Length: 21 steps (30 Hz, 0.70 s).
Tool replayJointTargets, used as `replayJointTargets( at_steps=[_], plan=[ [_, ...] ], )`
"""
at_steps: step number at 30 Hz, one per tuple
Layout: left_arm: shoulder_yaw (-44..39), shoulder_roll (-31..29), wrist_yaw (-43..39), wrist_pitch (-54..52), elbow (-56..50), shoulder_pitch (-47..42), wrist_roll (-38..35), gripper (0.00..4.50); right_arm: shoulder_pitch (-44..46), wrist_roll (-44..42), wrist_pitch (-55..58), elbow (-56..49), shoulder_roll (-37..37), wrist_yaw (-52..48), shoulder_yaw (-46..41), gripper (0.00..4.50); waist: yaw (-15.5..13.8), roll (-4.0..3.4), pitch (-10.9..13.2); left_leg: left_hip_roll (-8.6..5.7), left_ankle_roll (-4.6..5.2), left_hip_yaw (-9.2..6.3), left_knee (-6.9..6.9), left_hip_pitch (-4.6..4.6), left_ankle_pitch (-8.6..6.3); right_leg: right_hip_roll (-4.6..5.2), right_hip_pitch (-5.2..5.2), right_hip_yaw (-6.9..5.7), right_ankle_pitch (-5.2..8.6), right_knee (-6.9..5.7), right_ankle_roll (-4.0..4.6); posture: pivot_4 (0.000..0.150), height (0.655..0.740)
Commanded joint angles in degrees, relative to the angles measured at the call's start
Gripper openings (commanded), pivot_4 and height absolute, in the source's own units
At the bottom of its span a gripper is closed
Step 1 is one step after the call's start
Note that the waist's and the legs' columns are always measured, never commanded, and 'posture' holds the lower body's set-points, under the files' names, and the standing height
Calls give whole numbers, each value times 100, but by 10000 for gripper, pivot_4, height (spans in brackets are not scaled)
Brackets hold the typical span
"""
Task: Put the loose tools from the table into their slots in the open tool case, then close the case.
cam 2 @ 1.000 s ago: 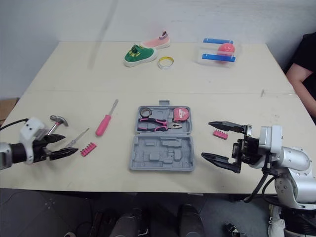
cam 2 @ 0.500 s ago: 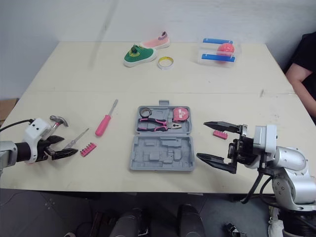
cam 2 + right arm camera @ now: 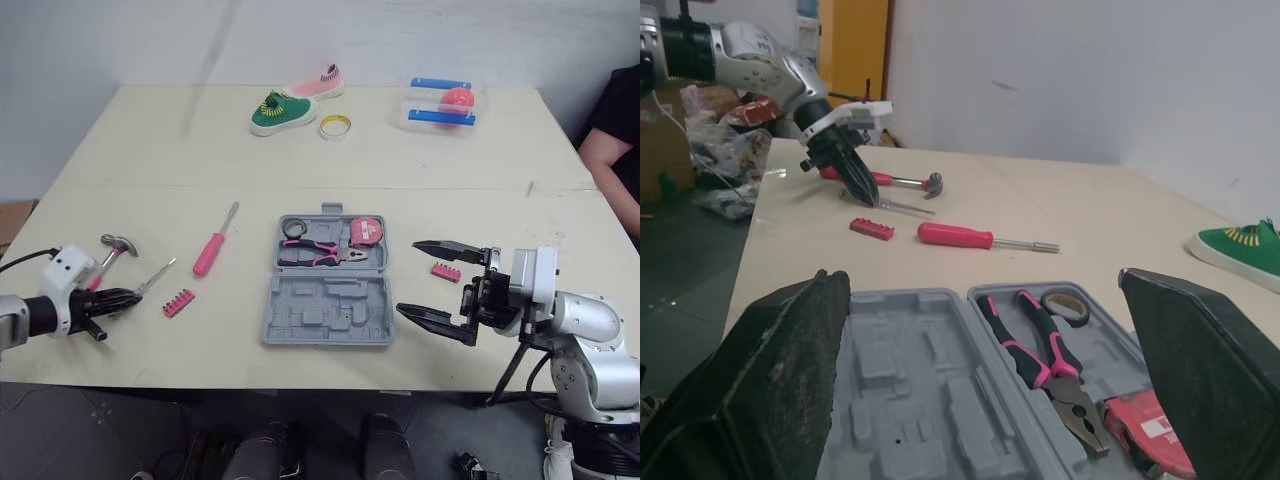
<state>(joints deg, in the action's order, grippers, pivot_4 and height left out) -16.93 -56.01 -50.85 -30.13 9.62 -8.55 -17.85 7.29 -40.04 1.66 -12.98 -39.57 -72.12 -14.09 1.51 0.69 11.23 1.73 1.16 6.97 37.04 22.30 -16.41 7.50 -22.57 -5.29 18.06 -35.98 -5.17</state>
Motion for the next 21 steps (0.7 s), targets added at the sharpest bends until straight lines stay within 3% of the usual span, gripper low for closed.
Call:
replayJointTargets(
  at_steps=[1,7,11,15,21],
  plan=[
    [-468,23,15,337,-728,-240,-301,243,31,50,-214,124,-41,-99,-209,45000,-14,5,0,0,-2,-2,1,2,0,1,0,-1,0,1,0,1500,7400],
    [412,-12,-276,100,-2209,-903,-433,243,-81,279,-524,755,-87,-291,-325,45000,-139,13,3,-9,-13,0,6,4,3,6,7,0,-6,5,-9,1500,7400],
    [1372,-133,-541,107,-2465,-1540,12,243,-66,337,-553,839,-73,-264,-337,45000,-136,12,3,-8,-5,4,8,4,13,-4,6,-3,-6,1,-9,1500,7400],
    [2607,669,-364,-695,-2414,-2986,319,243,-115,392,-551,884,-121,-310,-371,45000,-175,17,6,-5,-3,9,18,4,19,-22,7,-38,-9,-4,-15,1500,7400],
    [4053,1266,-876,-1059,-1876,-4140,922,243,-141,376,-578,922,-149,-351,-462,45000,-140,17,6,-6,9,19,36,13,21,-65,8,-26,-15,-2,-27,1500,7400]
  ],
)
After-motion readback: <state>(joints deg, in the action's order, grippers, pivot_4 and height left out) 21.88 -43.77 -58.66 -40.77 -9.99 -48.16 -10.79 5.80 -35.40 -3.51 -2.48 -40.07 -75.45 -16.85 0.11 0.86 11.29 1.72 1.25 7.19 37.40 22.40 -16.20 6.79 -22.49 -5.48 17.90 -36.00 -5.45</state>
